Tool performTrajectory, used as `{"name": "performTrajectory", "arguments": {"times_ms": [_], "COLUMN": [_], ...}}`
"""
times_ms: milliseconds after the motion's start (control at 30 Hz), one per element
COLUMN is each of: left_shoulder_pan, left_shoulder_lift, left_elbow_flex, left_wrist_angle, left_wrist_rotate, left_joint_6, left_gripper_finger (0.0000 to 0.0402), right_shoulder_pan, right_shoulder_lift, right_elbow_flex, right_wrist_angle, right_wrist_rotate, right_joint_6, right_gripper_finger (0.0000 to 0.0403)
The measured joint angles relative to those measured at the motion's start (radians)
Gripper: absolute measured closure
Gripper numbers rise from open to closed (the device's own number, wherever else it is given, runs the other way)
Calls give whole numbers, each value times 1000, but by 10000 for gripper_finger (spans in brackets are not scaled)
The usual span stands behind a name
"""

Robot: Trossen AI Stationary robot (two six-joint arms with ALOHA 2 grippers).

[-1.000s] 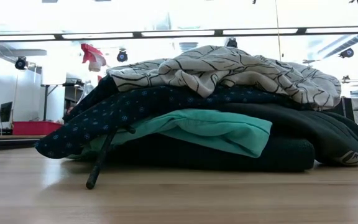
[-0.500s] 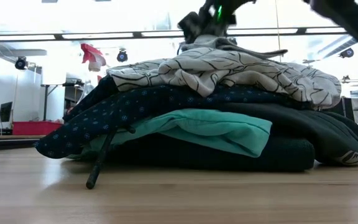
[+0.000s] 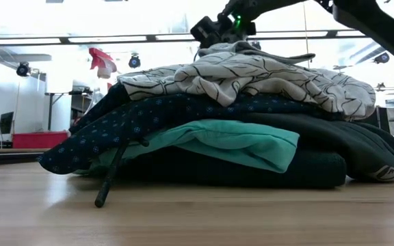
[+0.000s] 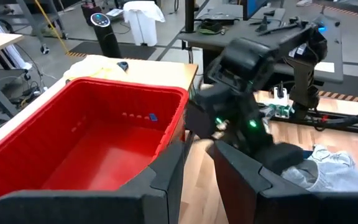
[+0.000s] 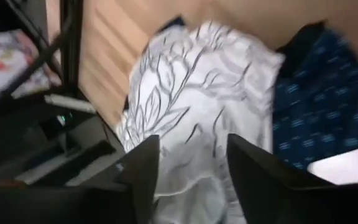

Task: Fold Laundry from Bin
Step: Adjust the right spray bottle

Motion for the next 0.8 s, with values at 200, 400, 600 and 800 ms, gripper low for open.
{"name": "performTrajectory", "arguments": {"times_ms": [200,400,600,800], "left_shoulder_pan": [0,0,0,1], "left_shoulder_lift": [0,0,0,0], "left_elbow_flex": [0,0,0,0], "left_wrist_angle": [6,13,13,14], "left_wrist_rotate": [-4,-90,-92,-93], "left_joint_6": [11,25,72,100], "left_gripper_finger": [326,326,326,326], "right_shoulder_pan": [-42,-96,-122,-159], "right_shoulder_lift": [-21,-113,-225,-361], "right_elbow_flex": [74,71,-68,-378], "right_wrist_angle": [-57,-167,-182,-176], "right_wrist_rotate": [6,63,223,497], "right_joint_6": [-16,-102,-91,-70], "right_gripper_finger": [179,166,165,165]}}
